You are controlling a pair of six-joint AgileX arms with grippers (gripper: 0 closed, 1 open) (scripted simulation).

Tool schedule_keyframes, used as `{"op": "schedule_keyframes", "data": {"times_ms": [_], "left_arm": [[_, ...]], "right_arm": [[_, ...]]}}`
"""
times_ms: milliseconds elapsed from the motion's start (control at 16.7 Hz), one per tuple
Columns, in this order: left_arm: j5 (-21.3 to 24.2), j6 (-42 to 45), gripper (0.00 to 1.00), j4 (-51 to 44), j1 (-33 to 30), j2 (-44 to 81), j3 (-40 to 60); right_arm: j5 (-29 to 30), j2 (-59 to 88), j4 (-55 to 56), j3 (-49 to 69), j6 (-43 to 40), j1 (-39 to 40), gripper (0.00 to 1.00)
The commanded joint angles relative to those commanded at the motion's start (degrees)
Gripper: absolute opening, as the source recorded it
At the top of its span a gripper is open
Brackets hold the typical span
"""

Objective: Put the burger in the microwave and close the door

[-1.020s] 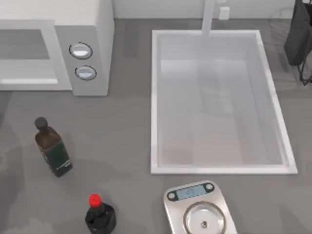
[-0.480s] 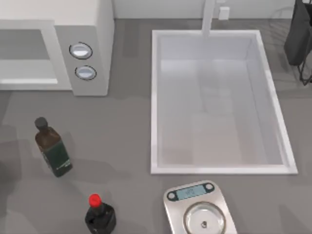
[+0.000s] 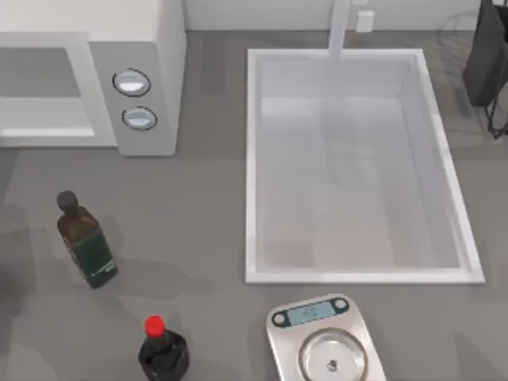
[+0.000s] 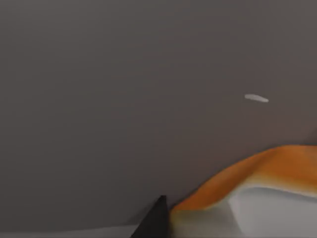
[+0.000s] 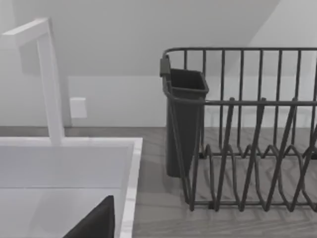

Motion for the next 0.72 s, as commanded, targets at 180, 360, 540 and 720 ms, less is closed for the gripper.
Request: {"op": "schedule_keyframes", "data": {"times_ms": [180,360,540,720], "left_arm": [[0.0,0.0,0.62,0.0,0.0,0.0,0.0],[0.0,0.0,0.40,0.0,0.0,0.0,0.0],[0.0,0.0,0.17,0.0,0.0,0.0,0.0],[0.0,0.0,0.00,0.0,0.0,0.0,0.0]], "right_arm": [[0.0,0.0,0.0,0.0,0.0,0.0,1.00],[0.0,0.0,0.0,0.0,0.0,0.0,1.00],[0.0,0.0,0.0,0.0,0.0,0.0,1.00],[0.0,0.0,0.0,0.0,0.0,0.0,1.00]]}}
